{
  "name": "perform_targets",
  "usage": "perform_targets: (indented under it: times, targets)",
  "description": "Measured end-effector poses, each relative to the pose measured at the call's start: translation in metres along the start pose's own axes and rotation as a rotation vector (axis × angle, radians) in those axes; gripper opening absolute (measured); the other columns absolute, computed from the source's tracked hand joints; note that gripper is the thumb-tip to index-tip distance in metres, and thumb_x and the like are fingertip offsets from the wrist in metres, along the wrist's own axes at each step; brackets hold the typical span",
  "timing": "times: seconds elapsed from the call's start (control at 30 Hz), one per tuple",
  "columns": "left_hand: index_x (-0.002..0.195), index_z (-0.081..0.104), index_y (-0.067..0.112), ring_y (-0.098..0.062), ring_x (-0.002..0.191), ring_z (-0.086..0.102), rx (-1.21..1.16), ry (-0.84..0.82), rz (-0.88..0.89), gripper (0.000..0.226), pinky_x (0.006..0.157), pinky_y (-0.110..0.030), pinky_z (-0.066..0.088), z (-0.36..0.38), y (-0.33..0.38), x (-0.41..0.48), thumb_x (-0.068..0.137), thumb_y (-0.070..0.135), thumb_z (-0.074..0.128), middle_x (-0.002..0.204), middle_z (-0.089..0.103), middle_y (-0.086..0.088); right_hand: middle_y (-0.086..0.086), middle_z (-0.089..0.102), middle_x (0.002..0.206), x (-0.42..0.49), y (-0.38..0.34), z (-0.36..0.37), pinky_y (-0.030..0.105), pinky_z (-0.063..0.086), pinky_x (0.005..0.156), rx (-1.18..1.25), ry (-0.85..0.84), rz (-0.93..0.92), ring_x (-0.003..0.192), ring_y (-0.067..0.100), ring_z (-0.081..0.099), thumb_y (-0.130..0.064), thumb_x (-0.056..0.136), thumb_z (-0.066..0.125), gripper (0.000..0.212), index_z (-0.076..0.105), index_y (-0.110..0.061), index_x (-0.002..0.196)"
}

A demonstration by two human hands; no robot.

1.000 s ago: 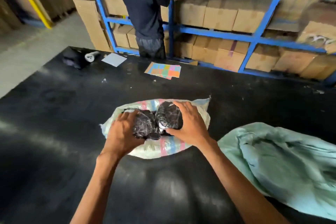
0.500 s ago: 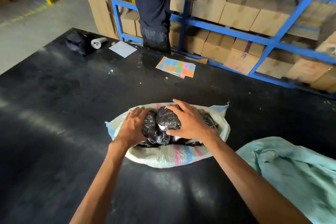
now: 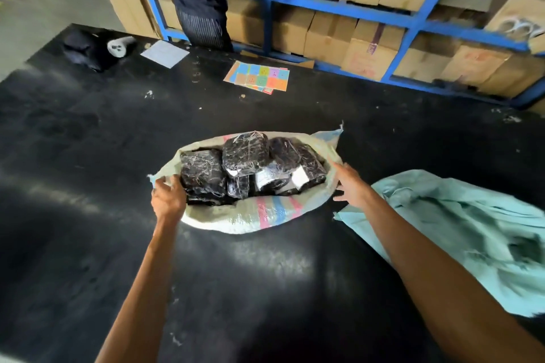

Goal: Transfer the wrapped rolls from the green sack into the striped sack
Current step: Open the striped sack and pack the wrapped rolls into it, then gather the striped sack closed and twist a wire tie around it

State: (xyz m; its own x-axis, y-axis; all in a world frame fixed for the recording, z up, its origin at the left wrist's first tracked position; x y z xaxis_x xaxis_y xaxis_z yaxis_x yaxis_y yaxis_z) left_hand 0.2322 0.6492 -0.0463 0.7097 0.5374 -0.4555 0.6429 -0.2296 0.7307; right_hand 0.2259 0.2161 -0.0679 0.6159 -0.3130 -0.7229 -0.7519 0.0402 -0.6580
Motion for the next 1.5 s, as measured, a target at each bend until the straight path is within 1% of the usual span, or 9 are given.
perform_targets:
  times: [0.23,0.47,0.7,0.97,1.07,1.13,1.33,1.4,1.5]
  targets:
    - [0.129,0.059,-0.001,-0.036,0.109,0.066,-0.127,-0.028,-0.231,0.091,0.095,-0.047,0.055,-0.004,-0.034,0.030,0.070,0.068,0.063,0.124,0.064,-0.019,0.012,0.064,0.121,0.001,0.008,-0.012,0.034,0.055,0.075,0.050,0.063,-0.036,0.107,0.024,0.062,-0.033,0.085,0.067,0.053,0.054,-0.011,0.131]
    - [0.080,0.064,0.003,-0.004,0.030,0.045,-0.455,-0.104,-0.106,0.016,0.030,-0.011,0.031,-0.003,0.011,0.010,0.086,0.013,0.076,0.050,0.058,0.002,0.016,0.066,0.114,-0.021,-0.018,-0.044,0.030,0.056,0.065,0.142,0.086,-0.138,0.100,0.025,0.066,-0.019,0.084,0.072,0.046,0.060,-0.005,0.126]
    - [0.085,0.065,0.013,-0.007,0.038,0.050,-0.568,-0.222,0.229,0.020,0.038,-0.019,0.041,-0.020,0.111,-0.047,0.074,0.008,0.082,0.057,0.063,0.006,0.013,0.071,0.099,-0.106,-0.084,-0.099,0.038,0.059,0.085,0.320,0.134,-0.319,0.093,0.027,0.070,-0.012,0.062,0.071,0.047,0.072,-0.011,0.109]
    - [0.070,0.064,0.019,-0.005,0.052,0.057,-0.363,-0.412,0.576,0.022,0.050,-0.017,0.045,-0.016,0.226,-0.163,0.091,0.018,0.071,0.051,0.063,0.013,0.005,0.063,0.082,-0.241,-0.114,-0.215,0.031,0.056,0.055,0.378,0.117,-0.426,0.076,0.019,0.061,-0.003,0.088,0.057,0.013,0.062,-0.016,0.087]
    - [0.094,0.073,0.018,-0.012,0.054,0.053,-0.236,-0.590,0.442,0.031,0.057,-0.022,0.044,0.002,0.247,-0.185,0.079,0.044,0.082,0.074,0.060,-0.005,0.008,0.070,0.088,-0.282,-0.097,-0.249,0.035,0.059,0.068,0.338,0.035,-0.387,0.084,0.024,0.066,-0.007,0.085,0.062,0.024,0.065,-0.011,0.108]
    - [0.103,0.075,0.006,-0.006,0.036,0.045,-0.217,-0.751,0.347,0.019,0.038,-0.014,0.039,0.017,0.254,-0.204,0.090,0.020,0.070,0.076,0.057,-0.007,0.012,0.073,0.105,-0.301,-0.077,-0.276,0.042,0.055,0.087,0.356,0.018,-0.391,0.098,0.028,0.068,-0.023,0.080,0.070,0.044,0.065,-0.013,0.122]
    - [0.070,0.078,0.001,-0.035,0.087,0.064,-0.064,-1.051,0.203,0.039,0.101,-0.051,0.045,0.039,0.243,-0.277,0.096,0.017,0.053,0.089,0.071,-0.019,0.011,0.072,0.112,-0.316,-0.020,-0.328,0.047,0.054,0.090,0.473,0.000,-0.359,0.106,0.032,0.066,-0.041,0.031,0.096,0.098,0.067,-0.015,0.121]
    - [0.078,0.075,-0.003,-0.033,0.083,0.068,-0.007,-0.968,0.279,0.030,0.091,-0.044,0.055,0.046,0.238,-0.286,0.095,-0.002,0.050,0.096,0.070,-0.021,0.012,0.071,0.108,-0.309,-0.002,-0.346,0.047,0.053,0.089,0.367,0.152,-0.359,0.100,0.030,0.065,-0.031,0.025,0.101,0.100,0.067,-0.009,0.116]
    - [0.074,0.061,0.010,-0.025,0.059,0.066,0.070,-0.753,0.553,0.010,0.048,-0.020,0.051,0.052,0.238,-0.289,0.084,0.009,0.061,0.074,0.070,-0.016,0.020,0.069,0.104,-0.307,0.022,-0.387,0.035,0.055,0.072,0.049,0.571,-0.396,0.087,0.028,0.064,-0.014,0.057,0.089,0.038,0.066,-0.014,0.088]
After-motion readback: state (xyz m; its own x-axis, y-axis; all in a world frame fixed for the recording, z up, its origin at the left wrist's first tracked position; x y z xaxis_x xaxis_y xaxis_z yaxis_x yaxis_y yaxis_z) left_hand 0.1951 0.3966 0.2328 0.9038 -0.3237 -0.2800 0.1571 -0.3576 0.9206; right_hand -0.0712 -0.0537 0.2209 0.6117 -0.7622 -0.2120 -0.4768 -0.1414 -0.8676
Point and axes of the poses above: each hand's wrist, its own x-axis towards the middle knuckle, its own z-axis out of the palm, y = z × x, the point moved 4 cm from there along x, towards the middle knuckle
